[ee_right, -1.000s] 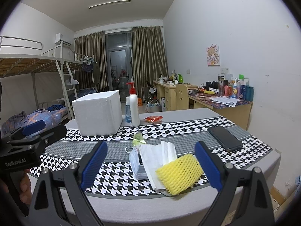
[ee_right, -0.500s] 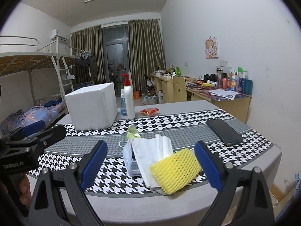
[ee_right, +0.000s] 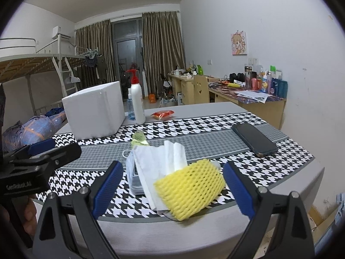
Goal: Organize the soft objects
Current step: 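Move the left tool toward the blue mask while the right tool approaches the yellow foam net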
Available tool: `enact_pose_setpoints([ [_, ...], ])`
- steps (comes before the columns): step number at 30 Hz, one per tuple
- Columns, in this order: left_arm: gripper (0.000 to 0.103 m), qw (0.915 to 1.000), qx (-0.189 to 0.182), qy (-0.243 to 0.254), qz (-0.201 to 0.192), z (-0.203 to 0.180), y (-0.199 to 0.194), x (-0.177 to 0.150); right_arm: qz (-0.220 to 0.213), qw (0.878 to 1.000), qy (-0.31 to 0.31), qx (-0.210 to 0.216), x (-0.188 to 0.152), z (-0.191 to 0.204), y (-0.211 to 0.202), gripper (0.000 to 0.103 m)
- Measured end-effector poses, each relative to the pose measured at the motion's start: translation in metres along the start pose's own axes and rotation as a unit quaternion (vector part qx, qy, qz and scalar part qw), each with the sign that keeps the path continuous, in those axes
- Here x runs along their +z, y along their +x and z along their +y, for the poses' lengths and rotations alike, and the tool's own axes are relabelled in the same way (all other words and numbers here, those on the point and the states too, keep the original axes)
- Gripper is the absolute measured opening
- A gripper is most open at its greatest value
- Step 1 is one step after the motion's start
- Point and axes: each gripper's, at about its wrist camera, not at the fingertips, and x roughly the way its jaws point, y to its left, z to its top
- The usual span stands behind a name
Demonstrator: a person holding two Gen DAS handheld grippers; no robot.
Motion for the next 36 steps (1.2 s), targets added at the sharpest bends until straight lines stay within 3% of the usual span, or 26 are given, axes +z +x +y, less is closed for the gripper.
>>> enact_pose_setpoints([
  [13, 0.102, 0.9981, -0.012, 0.033, 0.05, -0.019, 0.036, -0.011, 0.036, 0.999, 0.021, -0.007, -0.012, -0.025, 0.02, 0.096],
  [27, 0.102, 0.9895, -0.032, 0.085, 0.112, -0.032, 0.067, -0.02, 0.063, 0.997, 0.048, -0.016, -0.026, -0.044, 0.029, 0.096],
  [33, 0.092, 0.9859, -0.039, 0.104, 0.125, -0.041, 0.078, -0.025, 0.066, 0.997, 0.048, -0.013, -0.027, -0.047, 0.032, 0.096],
  [36, 0.083, 0.983, -0.041, 0.12, 0.133, -0.047, 0.083, -0.027, 0.069, 0.996, 0.048, -0.012, -0.028, -0.047, 0.035, 0.096],
])
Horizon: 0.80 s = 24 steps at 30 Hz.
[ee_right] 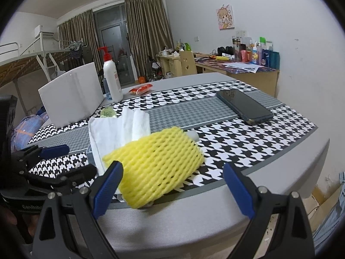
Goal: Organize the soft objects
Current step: 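Move the left tool toward the blue mask while the right tool approaches the yellow foam net, then close the left gripper on the blue mask while the right gripper closes on the yellow foam net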
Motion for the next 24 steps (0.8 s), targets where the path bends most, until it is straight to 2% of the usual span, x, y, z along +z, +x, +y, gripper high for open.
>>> enact_pose_setpoints([
  [2, 0.077, 1.0, 0.001, 0.002, 0.01, -0.001, 0.005, 0.001, 0.002, 1.0, 0.001, 0.0, 0.0, -0.001, 0.002, 0.096],
  [6, 0.071, 0.9997, -0.011, 0.02, 0.012, -0.01, 0.009, 0.0, 0.007, 1.0, 0.001, 0.003, -0.001, -0.002, 0.006, 0.096],
  [8, 0.055, 0.9995, -0.019, 0.023, 0.013, -0.012, 0.011, 0.001, 0.008, 1.0, 0.001, 0.003, -0.001, -0.003, 0.007, 0.096],
  [10, 0.046, 0.9992, -0.029, 0.021, 0.018, -0.012, 0.013, 0.001, 0.009, 1.0, 0.004, 0.004, -0.001, -0.006, 0.007, 0.096],
  [13, 0.041, 0.9991, -0.029, 0.024, 0.02, -0.013, 0.016, 0.002, 0.012, 1.0, 0.005, 0.006, -0.001, -0.007, 0.009, 0.096],
  [14, 0.035, 0.9991, -0.033, 0.022, 0.018, -0.013, 0.016, 0.003, 0.012, 1.0, 0.005, 0.007, -0.001, -0.008, 0.009, 0.096],
  [17, 0.025, 0.9992, -0.034, 0.016, 0.016, -0.012, 0.017, 0.004, 0.013, 1.0, 0.002, 0.011, 0.0, -0.007, 0.011, 0.096],
  [24, 0.014, 0.9986, -0.048, 0.017, 0.012, -0.012, 0.016, 0.003, 0.026, 0.999, -0.005, 0.025, -0.001, -0.004, 0.018, 0.096],
])
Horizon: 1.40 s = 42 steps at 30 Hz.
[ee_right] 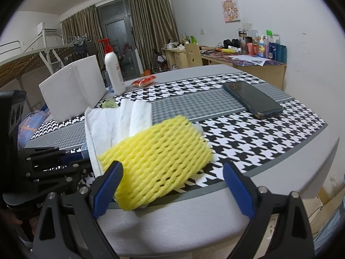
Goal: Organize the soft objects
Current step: 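Close the left gripper on the blue mask while the right gripper closes on the yellow foam net, then lift the mask with the left gripper while the right gripper lifts the yellow net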
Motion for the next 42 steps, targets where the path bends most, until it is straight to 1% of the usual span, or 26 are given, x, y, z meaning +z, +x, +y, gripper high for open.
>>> enact_pose_setpoints([
  [5, 0.014, 1.0, -0.005, -0.003, -0.001, 0.0, -0.002, -0.001, 0.007, 1.0, 0.0, 0.021, -0.001, 0.002, 0.003, 0.096],
  [6, 0.014, 1.0, -0.004, -0.004, -0.001, 0.0, -0.002, -0.001, 0.008, 1.0, -0.001, 0.023, -0.001, 0.002, 0.003, 0.092],
  [8, 0.014, 1.0, -0.006, -0.005, 0.0, 0.0, -0.002, -0.002, 0.015, 0.999, 0.0, 0.034, -0.002, 0.003, 0.004, 0.08],
  [9, 0.014, 1.0, -0.006, -0.006, 0.0, -0.002, -0.003, -0.002, 0.02, 0.999, 0.002, 0.042, -0.002, 0.002, 0.004, 0.077],
  [10, 0.014, 1.0, -0.006, -0.006, 0.0, -0.002, -0.003, -0.002, 0.027, 0.998, 0.005, 0.048, -0.002, 0.001, 0.006, 0.07],
  [12, 0.014, 1.0, -0.006, -0.007, -0.001, -0.002, -0.003, -0.002, 0.033, 0.998, 0.007, 0.051, -0.004, 0.001, 0.007, 0.066],
  [13, 0.014, 0.9999, -0.008, -0.009, -0.001, -0.001, -0.003, -0.002, 0.035, 0.998, 0.009, 0.051, -0.004, 0.0, 0.006, 0.059],
  [15, 0.014, 0.9999, -0.008, -0.012, -0.001, -0.002, -0.004, -0.002, 0.036, 0.998, 0.009, 0.054, -0.004, -0.001, 0.005, 0.052],
  [16, 0.014, 0.9999, -0.009, -0.012, -0.002, -0.002, -0.005, -0.003, 0.036, 0.998, 0.009, 0.055, -0.004, -0.002, 0.003, 0.044],
  [17, 0.014, 0.9999, -0.01, -0.012, -0.002, -0.002, -0.005, -0.003, 0.035, 0.998, 0.008, 0.055, -0.003, -0.002, 0.001, 0.039],
  [18, 0.014, 0.9999, -0.01, -0.012, -0.003, -0.002, -0.005, -0.003, 0.035, 0.998, 0.006, 0.057, -0.003, -0.002, 0.0, 0.037],
  [19, 0.014, 0.9999, -0.011, -0.012, -0.003, -0.002, -0.006, -0.002, 0.036, 0.998, 0.003, 0.058, -0.003, -0.001, 0.0, 0.03],
  [20, 0.014, 0.9998, -0.01, -0.014, -0.005, -0.002, -0.007, -0.002, 0.037, 0.998, 0.003, 0.055, -0.003, -0.001, -0.001, 0.026],
  [24, 0.013, 0.9995, -0.01, -0.025, -0.017, 0.003, -0.017, -0.001, 0.022, 0.999, 0.001, 0.046, 0.001, -0.002, -0.012, 0.023],
  [28, 0.013, 0.9993, -0.01, -0.027, -0.023, 0.003, -0.023, -0.003, 0.006, 0.999, -0.008, 0.034, 0.006, 0.001, -0.024, 0.022],
  [30, 0.012, 0.9991, -0.01, -0.032, -0.025, 0.004, -0.025, -0.005, 0.006, 0.999, -0.015, 0.031, 0.007, 0.003, -0.024, 0.023],
  [32, 0.012, 0.999, -0.01, -0.033, -0.027, 0.005, -0.028, -0.007, 0.009, 1.0, -0.017, 0.01, 0.006, 0.003, -0.021, 0.023],
  [38, 0.012, 0.9985, -0.007, -0.037, -0.039, 0.009, -0.041, -0.01, 0.0, 1.0, 0.002, -0.008, 0.01, -0.011, -0.026, 0.025],
  [42, 0.012, 0.9981, -0.005, -0.043, -0.043, 0.012, -0.048, -0.014, 0.007, 1.0, 0.007, -0.013, 0.008, -0.014, -0.024, 0.025],
])
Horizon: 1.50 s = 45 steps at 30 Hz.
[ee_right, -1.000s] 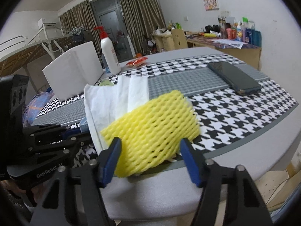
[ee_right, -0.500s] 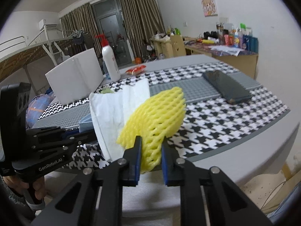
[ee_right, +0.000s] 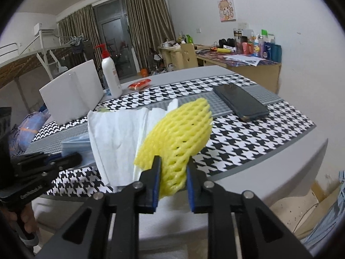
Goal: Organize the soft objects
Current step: 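Lift the mask with the left gripper while the right gripper lifts the yellow net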
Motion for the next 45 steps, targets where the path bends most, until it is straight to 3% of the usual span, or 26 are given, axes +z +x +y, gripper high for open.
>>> enact_pose_setpoints([
  [9, 0.012, 0.9999, 0.006, -0.007, -0.004, 0.009, -0.007, -0.006, -0.003, 1.0, 0.013, -0.02, -0.002, -0.01, -0.003, 0.028],
  [11, 0.012, 0.9999, 0.006, -0.01, -0.003, 0.01, -0.006, -0.007, 0.007, 1.0, 0.018, -0.023, -0.004, -0.012, 0.0, 0.05],
  [17, 0.012, 1.0, 0.001, -0.009, 0.002, 0.007, -0.004, -0.01, 0.011, 0.999, 0.025, -0.035, -0.007, -0.017, 0.004, 0.054],
  [21, 0.012, 1.0, -0.002, -0.006, 0.006, 0.004, 0.001, -0.009, 0.014, 0.999, 0.028, -0.032, -0.007, -0.02, 0.003, 0.054],
  [24, 0.012, 0.9999, -0.007, -0.007, 0.007, 0.005, 0.002, -0.01, 0.02, 0.999, 0.03, -0.031, -0.007, -0.021, 0.005, 0.03],
  [26, 0.012, 0.9999, -0.005, -0.009, 0.005, 0.006, 0.0, -0.01, 0.022, 0.999, 0.032, -0.028, -0.007, -0.022, 0.004, 0.026],
  [34, 0.012, 0.9998, 0.003, -0.007, -0.018, 0.01, -0.018, -0.007, -0.029, 0.999, 0.011, -0.032, 0.007, -0.01, -0.029, 0.025],
  [45, 0.012, 0.9983, 0.023, -0.012, -0.053, 0.018, -0.048, 0.001, -0.045, 0.999, -0.019, -0.002, 0.021, 0.018, -0.034, 0.025],
])
